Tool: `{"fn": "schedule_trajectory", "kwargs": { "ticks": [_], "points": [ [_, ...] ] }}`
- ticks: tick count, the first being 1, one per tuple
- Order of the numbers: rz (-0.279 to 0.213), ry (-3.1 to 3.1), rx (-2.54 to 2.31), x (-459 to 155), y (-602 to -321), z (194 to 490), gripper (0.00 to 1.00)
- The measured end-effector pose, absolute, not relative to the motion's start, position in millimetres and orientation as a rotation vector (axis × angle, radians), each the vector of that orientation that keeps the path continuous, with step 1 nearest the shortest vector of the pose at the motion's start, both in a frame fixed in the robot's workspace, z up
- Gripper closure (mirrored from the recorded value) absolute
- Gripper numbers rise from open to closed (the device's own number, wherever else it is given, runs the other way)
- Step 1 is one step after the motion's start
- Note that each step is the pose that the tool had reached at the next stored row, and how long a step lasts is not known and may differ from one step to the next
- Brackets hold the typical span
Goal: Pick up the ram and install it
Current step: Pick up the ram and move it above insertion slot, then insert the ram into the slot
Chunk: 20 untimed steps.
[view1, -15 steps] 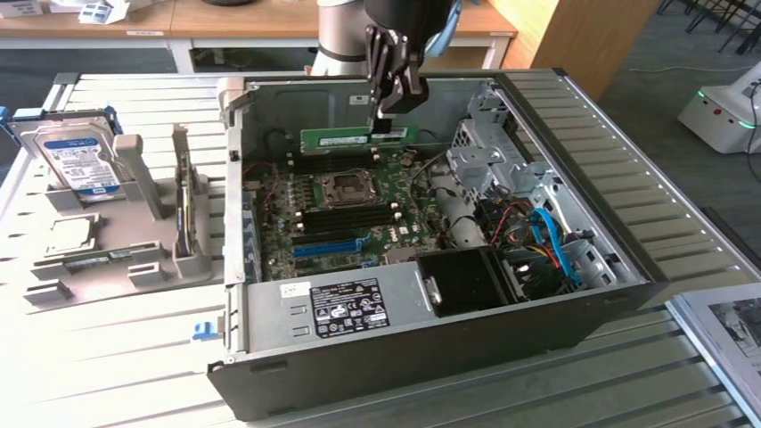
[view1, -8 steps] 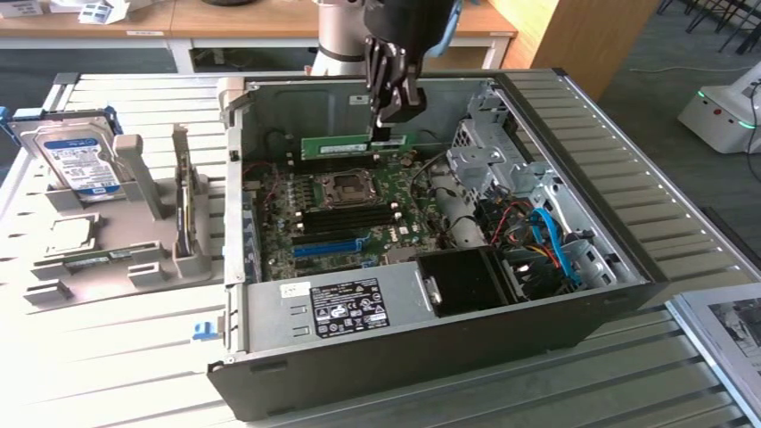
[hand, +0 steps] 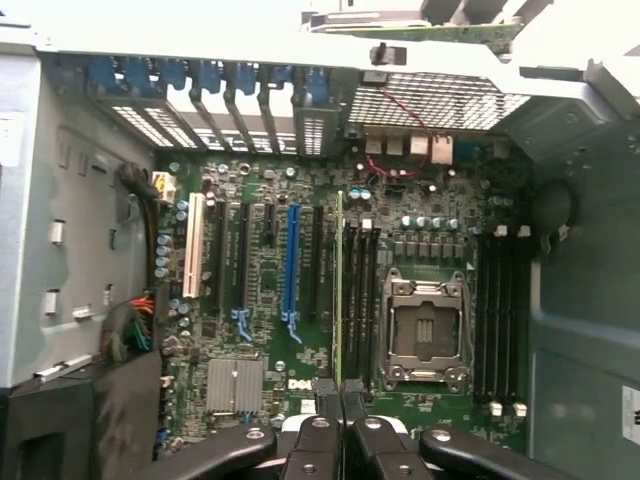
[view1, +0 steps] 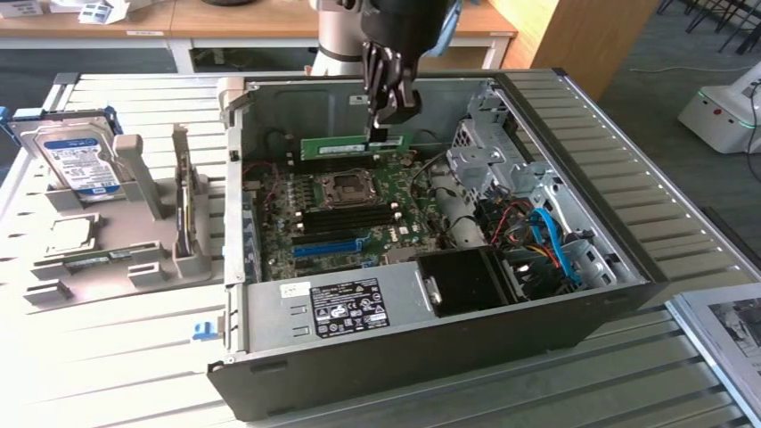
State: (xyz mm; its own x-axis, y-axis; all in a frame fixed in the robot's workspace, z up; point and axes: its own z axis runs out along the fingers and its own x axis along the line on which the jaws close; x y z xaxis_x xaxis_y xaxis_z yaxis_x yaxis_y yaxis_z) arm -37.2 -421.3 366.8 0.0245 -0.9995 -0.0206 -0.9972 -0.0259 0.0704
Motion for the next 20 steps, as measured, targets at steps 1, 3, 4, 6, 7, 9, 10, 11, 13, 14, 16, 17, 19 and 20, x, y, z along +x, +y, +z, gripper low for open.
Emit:
{"fn": "schedule_trajectory", "kwargs": {
  "ticks": [1,3,4,6,7,9,10,11,13,14,16,17,19,20],
  "points": [
    [-0.099,-2.167,2.222,-37.2,-418.9,366.6,0.89],
    [-0.099,-2.167,2.222,-37.2,-415.1,366.0,0.89],
    [-0.099,-2.167,2.222,-37.1,-414.6,365.8,0.89],
    [-0.099,-2.167,2.223,-37.1,-414.5,365.9,0.89],
    [-0.099,-2.167,2.222,-37.2,-414.5,365.9,0.89],
    [-0.099,-2.167,2.222,-37.2,-414.5,365.9,0.89],
    [-0.099,-2.167,2.222,-37.2,-414.5,365.9,0.89],
    [-0.099,-2.167,2.222,-37.2,-414.5,365.9,0.89],
    [-0.099,-2.167,2.222,-37.2,-414.5,365.9,0.89],
    [-0.099,-2.167,2.222,-37.2,-414.5,365.9,0.89],
    [-0.099,-2.167,2.222,-37.2,-414.5,365.9,0.89],
    [-0.099,-2.167,2.222,-37.2,-414.5,365.9,0.89],
    [-0.1,-2.167,2.223,-37.2,-414.4,364.9,0.89],
    [-0.1,-2.167,2.223,-37.2,-414.5,363.6,0.89]
  ]
}}
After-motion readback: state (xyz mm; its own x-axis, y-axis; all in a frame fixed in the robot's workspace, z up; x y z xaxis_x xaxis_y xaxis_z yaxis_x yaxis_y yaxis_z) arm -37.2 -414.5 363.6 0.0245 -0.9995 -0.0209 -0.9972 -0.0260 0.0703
